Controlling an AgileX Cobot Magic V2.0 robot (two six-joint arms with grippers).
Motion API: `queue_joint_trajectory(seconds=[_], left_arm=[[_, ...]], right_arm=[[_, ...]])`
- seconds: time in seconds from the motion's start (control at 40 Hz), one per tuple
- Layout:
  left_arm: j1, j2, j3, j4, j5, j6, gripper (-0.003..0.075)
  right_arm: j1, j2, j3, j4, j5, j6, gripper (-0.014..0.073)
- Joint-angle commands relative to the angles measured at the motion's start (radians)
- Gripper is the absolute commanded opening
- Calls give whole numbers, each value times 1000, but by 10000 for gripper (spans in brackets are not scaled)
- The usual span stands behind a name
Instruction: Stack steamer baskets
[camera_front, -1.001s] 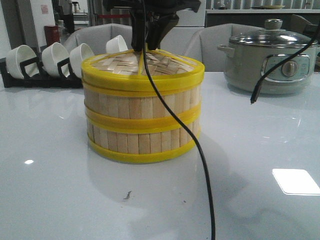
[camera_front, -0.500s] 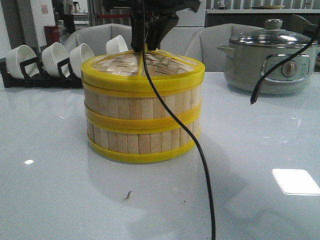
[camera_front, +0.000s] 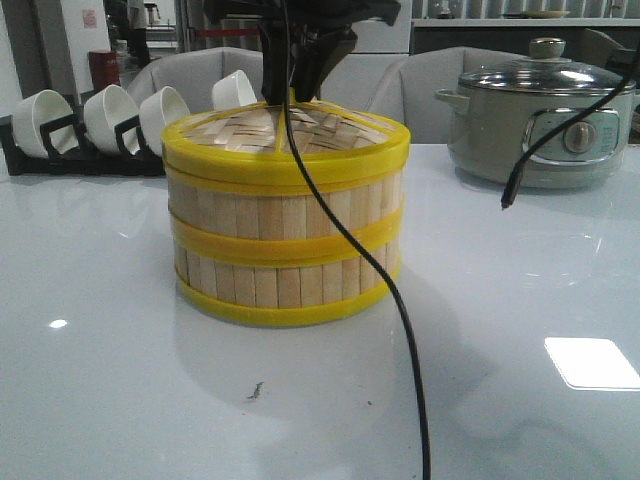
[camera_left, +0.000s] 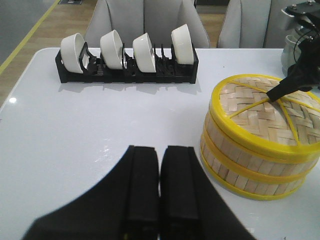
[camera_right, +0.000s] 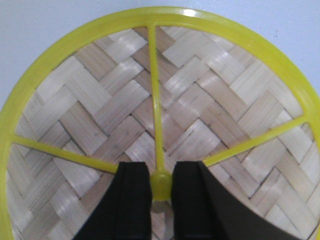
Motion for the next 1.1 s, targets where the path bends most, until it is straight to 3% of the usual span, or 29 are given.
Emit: queue_joint_trajectory(seconds=[0.0,0.15,0.4,0.75,1.08], left_arm=[[-8,13,-29,2,-89,-9,85],[-8,13,-29,2,-89,-9,85],[-8,13,-29,2,-89,-9,85],[-8,13,-29,2,-89,-9,85],[-8,13,-29,2,-89,-9,85]], right_arm=[[1,-58,-32,0,-6,-6,57],[1,-58,-32,0,-10,-6,113],[1,-58,-32,0,-51,-6,437],[1,-112,-32,-37,-100,-6,447],[-30,-310,25,-99,-109,-6,447]])
